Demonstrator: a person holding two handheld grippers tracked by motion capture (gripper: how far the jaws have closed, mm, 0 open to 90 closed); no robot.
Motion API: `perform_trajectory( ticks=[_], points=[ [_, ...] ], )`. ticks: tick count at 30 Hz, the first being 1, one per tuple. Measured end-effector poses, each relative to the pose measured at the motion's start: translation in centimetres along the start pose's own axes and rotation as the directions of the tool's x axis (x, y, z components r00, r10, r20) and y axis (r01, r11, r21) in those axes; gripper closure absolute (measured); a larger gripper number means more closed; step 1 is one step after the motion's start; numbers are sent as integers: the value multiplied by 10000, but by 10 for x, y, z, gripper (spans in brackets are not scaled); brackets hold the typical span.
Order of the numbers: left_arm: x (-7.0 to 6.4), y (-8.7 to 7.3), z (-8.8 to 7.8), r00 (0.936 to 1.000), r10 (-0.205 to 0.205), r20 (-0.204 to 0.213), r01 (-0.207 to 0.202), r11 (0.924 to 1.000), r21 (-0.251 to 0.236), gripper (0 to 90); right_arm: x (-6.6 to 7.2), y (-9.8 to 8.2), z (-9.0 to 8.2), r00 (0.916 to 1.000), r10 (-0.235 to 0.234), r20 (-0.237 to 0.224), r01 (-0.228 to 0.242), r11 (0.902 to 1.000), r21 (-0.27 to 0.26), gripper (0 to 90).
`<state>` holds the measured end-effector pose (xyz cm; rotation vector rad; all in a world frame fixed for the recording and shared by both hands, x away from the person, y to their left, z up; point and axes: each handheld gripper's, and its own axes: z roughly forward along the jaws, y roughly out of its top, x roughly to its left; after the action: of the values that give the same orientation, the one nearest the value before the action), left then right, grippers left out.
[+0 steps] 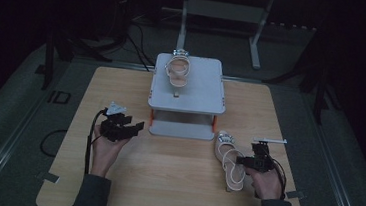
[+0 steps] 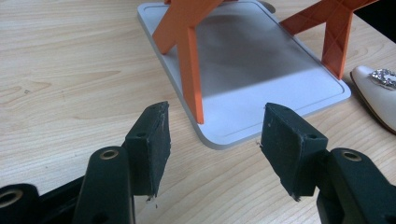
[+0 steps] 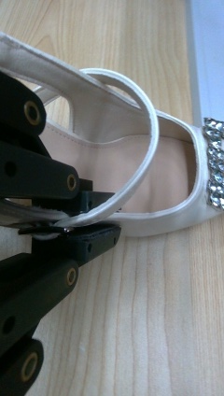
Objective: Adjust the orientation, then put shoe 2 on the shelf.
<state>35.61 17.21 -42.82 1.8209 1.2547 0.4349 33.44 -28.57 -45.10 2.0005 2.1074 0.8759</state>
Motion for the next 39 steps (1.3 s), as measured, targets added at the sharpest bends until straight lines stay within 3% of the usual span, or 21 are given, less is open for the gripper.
perform_trajectory(
  ticks=[8,25,39],
  points=[
    [0,2,0,10000,-54,53,55,10000,-60,427,-5,-1,0,9984,454,-331,-458,9989,-113,838],
    [2,-1,0,9999,-122,41,122,9999,12,428,-10,3,-8,9970,755,-181,-763,9959,-480,838],
    [-1,-1,0,9999,-115,77,115,9999,-28,428,-19,19,-20,9938,1074,-278,-1095,9898,-916,837]
  ],
)
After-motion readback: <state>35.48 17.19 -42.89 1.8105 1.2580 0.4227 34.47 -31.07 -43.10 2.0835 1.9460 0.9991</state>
